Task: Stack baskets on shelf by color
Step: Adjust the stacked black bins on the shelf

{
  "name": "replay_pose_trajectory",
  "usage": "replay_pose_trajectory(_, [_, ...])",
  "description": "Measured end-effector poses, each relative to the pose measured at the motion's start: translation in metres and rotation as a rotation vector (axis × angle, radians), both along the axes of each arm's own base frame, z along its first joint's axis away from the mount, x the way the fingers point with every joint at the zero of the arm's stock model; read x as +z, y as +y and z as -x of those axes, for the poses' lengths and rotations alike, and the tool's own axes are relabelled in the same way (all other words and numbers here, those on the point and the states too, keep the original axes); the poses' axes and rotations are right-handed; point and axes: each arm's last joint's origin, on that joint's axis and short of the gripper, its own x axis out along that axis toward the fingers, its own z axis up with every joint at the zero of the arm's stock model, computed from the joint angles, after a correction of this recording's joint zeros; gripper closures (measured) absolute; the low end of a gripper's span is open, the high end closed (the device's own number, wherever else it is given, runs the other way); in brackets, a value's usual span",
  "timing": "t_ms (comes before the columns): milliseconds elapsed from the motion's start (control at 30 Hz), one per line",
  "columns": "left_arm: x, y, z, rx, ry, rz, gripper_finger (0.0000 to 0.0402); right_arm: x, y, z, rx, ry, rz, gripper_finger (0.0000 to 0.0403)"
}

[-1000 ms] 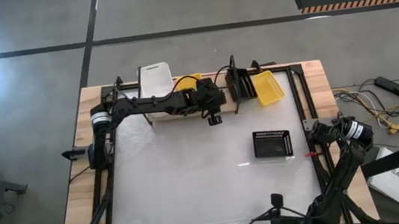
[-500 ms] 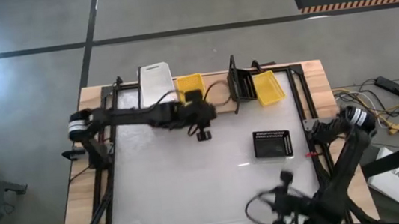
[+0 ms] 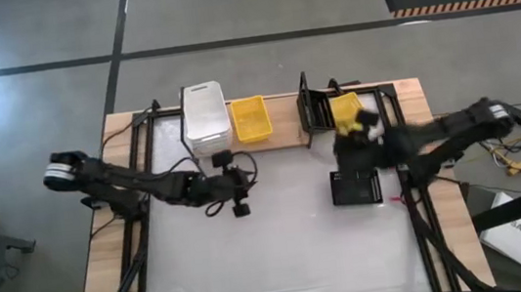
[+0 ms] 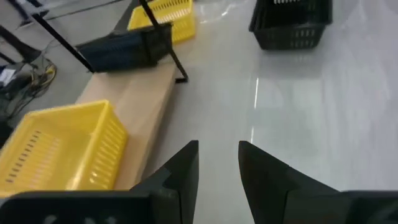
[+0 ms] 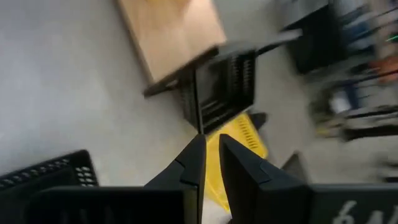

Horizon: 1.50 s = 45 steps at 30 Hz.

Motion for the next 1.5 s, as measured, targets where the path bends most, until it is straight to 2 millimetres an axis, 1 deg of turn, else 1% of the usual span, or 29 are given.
replay_pose_trajectory(67, [-0.008, -0.003, 0.006, -0.013, -0.014, 0.003, 0.0305, -0.002, -0.031, -0.001, 0.037, -0.006, -0.105, 0.0360])
replay_pose_trajectory(167, [-0.012, -0.006, 0.009, -0.023, -0.058, 0.011, 0.0305, -0.010, -0.074, 0.000, 0.125, -0.084, -0.227, 0.0350])
replay_pose_trajectory(233, [-0.014, -0.006, 0.010, -0.025, -0.066, 0.014, 0.0305, -0.019, -0.096, 0.002, 0.140, -0.110, -0.253, 0.0339])
replay_pose_trajectory(333, [-0.014, -0.007, 0.010, -0.027, -0.065, 0.014, 0.0305, -0.037, -0.123, 0.006, 0.112, -0.074, -0.292, 0.0311])
replay_pose_trajectory(433, [-0.013, -0.008, 0.010, -0.030, -0.071, 0.015, 0.0304, -0.056, -0.141, 0.006, 0.097, -0.015, -0.353, 0.0273])
replay_pose_trajectory(600, [-0.012, -0.008, 0.009, -0.034, -0.085, 0.020, 0.0304, -0.088, -0.163, -0.009, 0.134, 0.063, -0.381, 0.0211])
replay_pose_trajectory(667, [-0.011, -0.008, 0.009, -0.035, -0.090, 0.021, 0.0304, -0.099, -0.170, -0.016, 0.154, 0.101, -0.384, 0.0197])
replay_pose_trajectory(767, [-0.013, -0.010, 0.009, -0.049, -0.085, 0.026, 0.0304, -0.104, -0.180, -0.028, 0.174, 0.106, -0.378, 0.0193])
replay_pose_trajectory(867, [-0.013, -0.012, 0.009, -0.058, -0.087, 0.028, 0.0304, -0.105, -0.187, -0.038, 0.183, 0.113, -0.366, 0.0202])
replay_pose_trajectory(967, [-0.012, -0.014, 0.009, -0.065, -0.090, 0.029, 0.0304, -0.103, -0.192, -0.047, 0.202, 0.119, -0.364, 0.0222])
replay_pose_trajectory(1233, [-0.012, -0.017, 0.009, -0.079, -0.101, 0.032, 0.0304, -0.091, -0.196, -0.055, 0.213, 0.098, -0.389, 0.0284])
replay_pose_trajectory(1333, [-0.012, -0.018, 0.010, -0.083, -0.103, 0.033, 0.0304, -0.092, -0.195, -0.053, 0.212, 0.104, -0.395, 0.0317])
replay_pose_trajectory(1467, [-0.011, -0.018, 0.009, -0.085, -0.108, 0.034, 0.0304, -0.096, -0.194, -0.052, 0.220, 0.114, -0.406, 0.0378])
replay_pose_trajectory(1500, [-0.011, -0.018, 0.009, -0.085, -0.107, 0.034, 0.0304, -0.096, -0.194, -0.052, 0.222, 0.113, -0.408, 0.0385])
